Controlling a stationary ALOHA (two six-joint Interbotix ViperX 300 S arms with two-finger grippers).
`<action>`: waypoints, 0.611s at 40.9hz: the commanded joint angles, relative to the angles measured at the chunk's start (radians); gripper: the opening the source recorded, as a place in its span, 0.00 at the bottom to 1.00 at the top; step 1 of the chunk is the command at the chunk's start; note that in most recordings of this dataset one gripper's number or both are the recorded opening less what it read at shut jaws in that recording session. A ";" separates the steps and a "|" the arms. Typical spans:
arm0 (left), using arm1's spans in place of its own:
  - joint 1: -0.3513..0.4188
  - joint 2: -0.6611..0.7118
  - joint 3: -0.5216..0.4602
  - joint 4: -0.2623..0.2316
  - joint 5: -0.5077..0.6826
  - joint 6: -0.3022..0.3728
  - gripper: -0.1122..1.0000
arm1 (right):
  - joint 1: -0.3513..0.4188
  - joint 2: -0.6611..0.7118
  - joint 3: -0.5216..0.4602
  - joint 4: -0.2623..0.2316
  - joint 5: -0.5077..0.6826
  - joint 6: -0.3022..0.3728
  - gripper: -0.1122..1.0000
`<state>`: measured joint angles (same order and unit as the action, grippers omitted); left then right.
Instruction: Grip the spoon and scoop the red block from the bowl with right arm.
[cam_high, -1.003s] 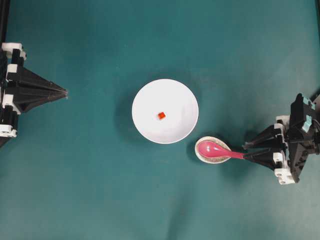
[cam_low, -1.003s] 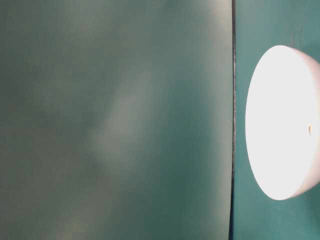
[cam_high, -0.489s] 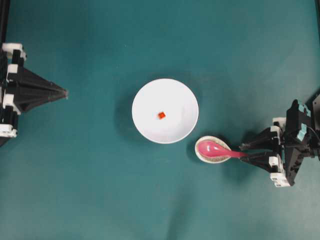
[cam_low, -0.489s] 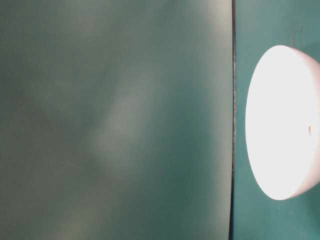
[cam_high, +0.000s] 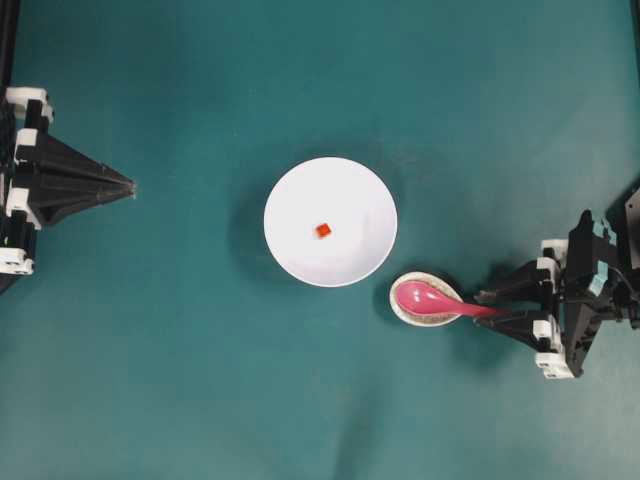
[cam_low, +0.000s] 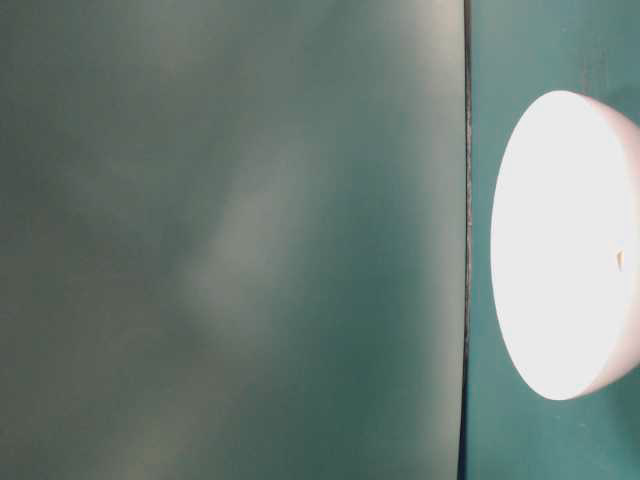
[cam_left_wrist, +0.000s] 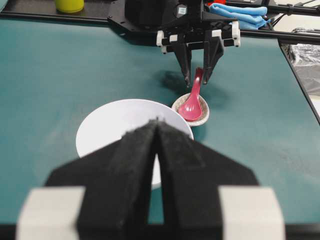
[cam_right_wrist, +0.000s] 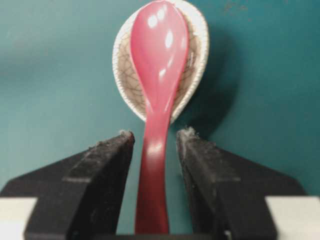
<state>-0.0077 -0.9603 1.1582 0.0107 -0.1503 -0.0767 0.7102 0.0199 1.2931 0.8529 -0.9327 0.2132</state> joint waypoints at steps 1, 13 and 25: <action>-0.002 0.008 -0.023 0.002 -0.005 -0.002 0.10 | 0.005 -0.002 -0.005 0.003 -0.012 -0.017 0.53; 0.005 0.008 -0.023 0.002 -0.003 -0.002 0.10 | 0.006 0.002 0.006 0.025 -0.014 -0.067 0.53; 0.006 0.008 -0.023 0.002 -0.003 -0.003 0.10 | 0.006 0.002 0.012 0.025 -0.034 -0.092 0.51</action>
<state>-0.0046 -0.9603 1.1582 0.0107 -0.1488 -0.0782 0.7102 0.0276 1.3131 0.8759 -0.9480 0.1289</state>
